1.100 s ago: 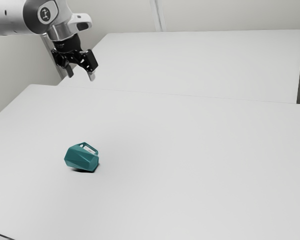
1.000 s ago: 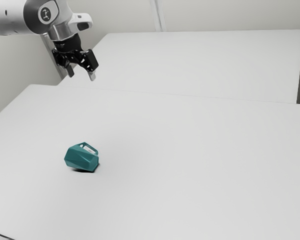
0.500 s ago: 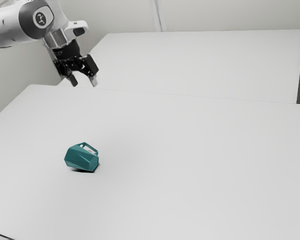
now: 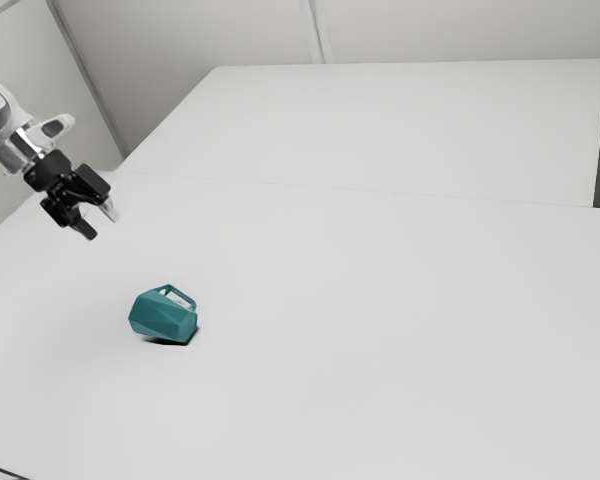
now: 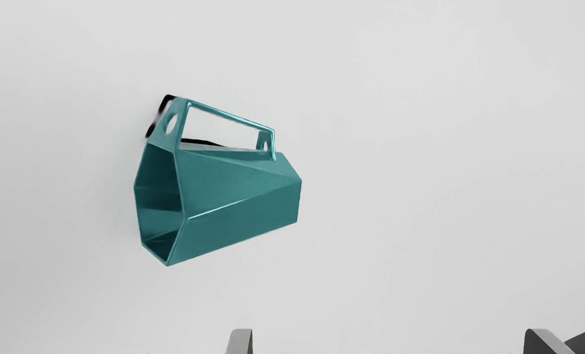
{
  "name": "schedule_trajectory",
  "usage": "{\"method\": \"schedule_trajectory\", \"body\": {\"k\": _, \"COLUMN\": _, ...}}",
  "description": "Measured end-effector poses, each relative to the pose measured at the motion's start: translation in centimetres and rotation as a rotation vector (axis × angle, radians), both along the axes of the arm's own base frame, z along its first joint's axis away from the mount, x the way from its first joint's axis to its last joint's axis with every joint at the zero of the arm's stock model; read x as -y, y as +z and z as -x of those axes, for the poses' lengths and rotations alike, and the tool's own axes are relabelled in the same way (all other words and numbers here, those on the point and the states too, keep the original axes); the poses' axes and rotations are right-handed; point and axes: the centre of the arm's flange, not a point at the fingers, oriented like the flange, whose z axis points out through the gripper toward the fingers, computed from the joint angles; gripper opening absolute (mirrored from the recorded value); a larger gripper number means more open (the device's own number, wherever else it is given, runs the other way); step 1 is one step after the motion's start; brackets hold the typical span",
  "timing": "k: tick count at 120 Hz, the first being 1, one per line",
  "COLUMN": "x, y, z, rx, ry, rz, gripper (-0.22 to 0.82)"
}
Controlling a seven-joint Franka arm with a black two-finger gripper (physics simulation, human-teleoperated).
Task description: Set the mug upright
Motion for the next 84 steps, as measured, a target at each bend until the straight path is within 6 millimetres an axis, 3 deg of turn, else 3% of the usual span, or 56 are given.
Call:
{"method": "schedule_trajectory", "body": {"k": 21, "x": -1.0, "y": -4.6, "z": -0.5, "rx": -0.038, "ry": -0.057, "rz": 0.060, "gripper": 0.60}}
{"method": "schedule_trajectory", "body": {"k": 41, "x": -3.6, "y": -9.6, "z": -0.5, "rx": -0.055, "ry": -0.049, "rz": 0.129, "gripper": 0.60}}
{"method": "schedule_trajectory", "body": {"k": 57, "x": -3.7, "y": -11.8, "z": 0.1, "rx": -0.008, "ry": -0.047, "rz": 0.199, "gripper": 0.60}}
{"method": "schedule_trajectory", "body": {"k": 84, "x": -3.8, "y": -18.0, "z": 0.9, "rx": 0.045, "ry": -0.013, "rz": 0.314, "gripper": 0.60}}
